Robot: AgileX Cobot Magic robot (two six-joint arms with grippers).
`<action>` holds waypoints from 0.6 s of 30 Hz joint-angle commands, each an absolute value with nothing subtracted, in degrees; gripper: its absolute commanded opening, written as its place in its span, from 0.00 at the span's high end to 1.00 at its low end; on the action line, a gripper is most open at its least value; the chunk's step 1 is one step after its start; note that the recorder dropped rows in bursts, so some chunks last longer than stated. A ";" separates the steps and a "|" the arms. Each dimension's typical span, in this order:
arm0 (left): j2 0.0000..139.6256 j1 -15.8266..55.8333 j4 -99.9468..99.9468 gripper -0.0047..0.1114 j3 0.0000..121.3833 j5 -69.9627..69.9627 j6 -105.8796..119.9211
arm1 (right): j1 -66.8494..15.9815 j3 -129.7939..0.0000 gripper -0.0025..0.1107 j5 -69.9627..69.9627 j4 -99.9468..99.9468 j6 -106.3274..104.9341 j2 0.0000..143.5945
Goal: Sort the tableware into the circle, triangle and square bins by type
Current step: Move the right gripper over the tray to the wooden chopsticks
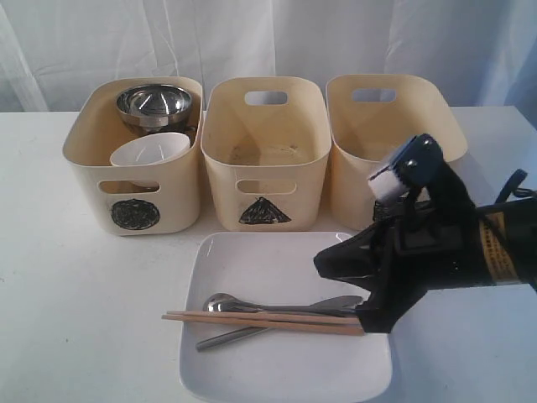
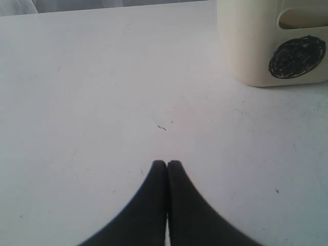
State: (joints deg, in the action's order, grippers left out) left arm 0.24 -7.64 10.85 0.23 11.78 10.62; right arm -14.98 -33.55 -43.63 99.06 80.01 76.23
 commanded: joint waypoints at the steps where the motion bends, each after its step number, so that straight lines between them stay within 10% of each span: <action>1: 0.00 -7.33 11.44 0.96 0.00 12.02 10.27 | -17.19 -33.69 0.98 -39.84 98.73 75.28 79.65; 5: 0.00 -7.33 11.44 0.96 0.00 12.02 10.27 | -19.24 -33.69 0.86 -35.73 98.73 72.51 82.56; 11: 0.00 -7.33 11.44 0.96 0.00 12.02 10.27 | -22.74 -34.37 0.42 -33.39 96.88 68.92 86.77; 18: 0.00 -7.33 11.44 0.96 0.00 12.02 10.27 | -28.08 -34.85 0.44 -28.25 87.12 54.79 92.76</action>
State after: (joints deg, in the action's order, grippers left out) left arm 0.24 -7.64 10.85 0.23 11.78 10.62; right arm -26.95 -34.70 -30.42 90.62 58.92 91.44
